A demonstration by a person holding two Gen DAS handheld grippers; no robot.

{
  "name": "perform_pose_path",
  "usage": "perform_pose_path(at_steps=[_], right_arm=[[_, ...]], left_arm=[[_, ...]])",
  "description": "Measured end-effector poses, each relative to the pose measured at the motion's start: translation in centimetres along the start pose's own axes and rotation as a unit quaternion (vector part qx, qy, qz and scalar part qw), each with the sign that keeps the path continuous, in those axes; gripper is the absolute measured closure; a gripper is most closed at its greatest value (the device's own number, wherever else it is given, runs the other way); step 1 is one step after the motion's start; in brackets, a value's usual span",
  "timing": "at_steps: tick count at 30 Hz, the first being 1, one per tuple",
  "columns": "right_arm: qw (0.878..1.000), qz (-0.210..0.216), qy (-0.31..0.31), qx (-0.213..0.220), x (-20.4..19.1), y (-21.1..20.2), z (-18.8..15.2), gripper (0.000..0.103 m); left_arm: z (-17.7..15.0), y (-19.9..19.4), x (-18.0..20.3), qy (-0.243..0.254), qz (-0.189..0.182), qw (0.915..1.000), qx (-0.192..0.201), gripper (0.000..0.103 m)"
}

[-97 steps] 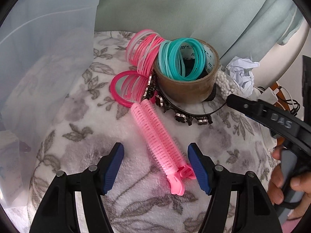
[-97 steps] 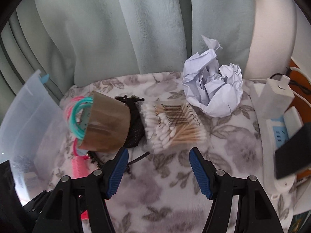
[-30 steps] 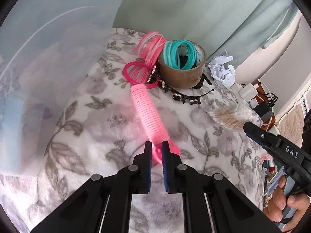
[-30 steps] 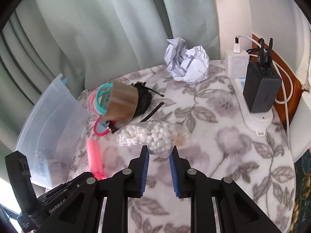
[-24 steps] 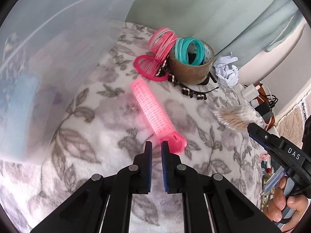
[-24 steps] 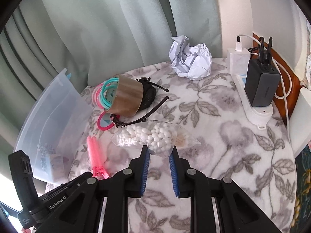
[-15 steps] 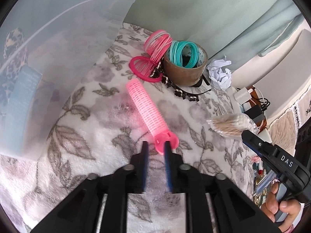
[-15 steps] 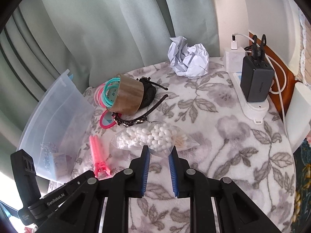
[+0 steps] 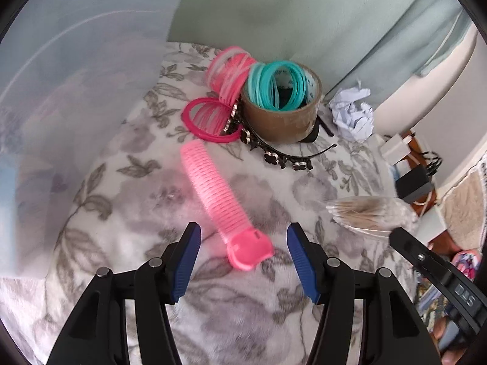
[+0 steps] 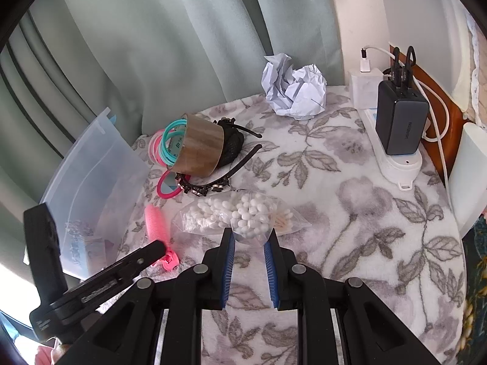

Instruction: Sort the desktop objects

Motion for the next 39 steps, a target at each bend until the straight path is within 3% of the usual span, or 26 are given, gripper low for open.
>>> perform_pose_path(at_steps=[3,9,12,21,26,39], right_arm=[[1.000,0.005,0.004,-0.001,0.4,0.0,0.3,0.082],[1.000,0.008,0.007,-0.001,0.6,0.1,0.3,0.082],[1.000,0.009,0.006,-0.002,0.6,0.1,0.2,0.082],[1.000,0.011,0.000,-0.003,0.6,-0.1,0.3,0.082],[1.000,0.010,-0.001,0.012,-0.3,-0.9,-0.1,0.082],[1.000,0.012,-0.017,0.014,-1.8,-1.3,-1.1,0.096]], left_arm=[[0.1,1.5,0.4,0.004,0.022,0.9995,-0.021,0.043],[0.2,1.8,1.0,0.024,0.055,0.9981,-0.013,0.044],[0.1,1.6,0.7,0.020,0.060,0.9979,-0.013,0.056],[-0.5,0.5,-0.1,0.015,0.041,0.9991,-0.001,0.075],[-0.6,-1.1,0.6,0.028,0.028,0.9990,0.022,0.075],[-1.1,-4.2,0.3,0.027,0.004,0.9984,0.050,0.075]])
Point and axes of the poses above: each gripper's, at about its wrist camera, not at the fingertips, and y roughly the way its jaws point, x to its right, z to its top, the point moved 4 cm from there along y, roughly the way its jaws point, and after that the axes turned 15 degrees about y, right-handed, at the moved point
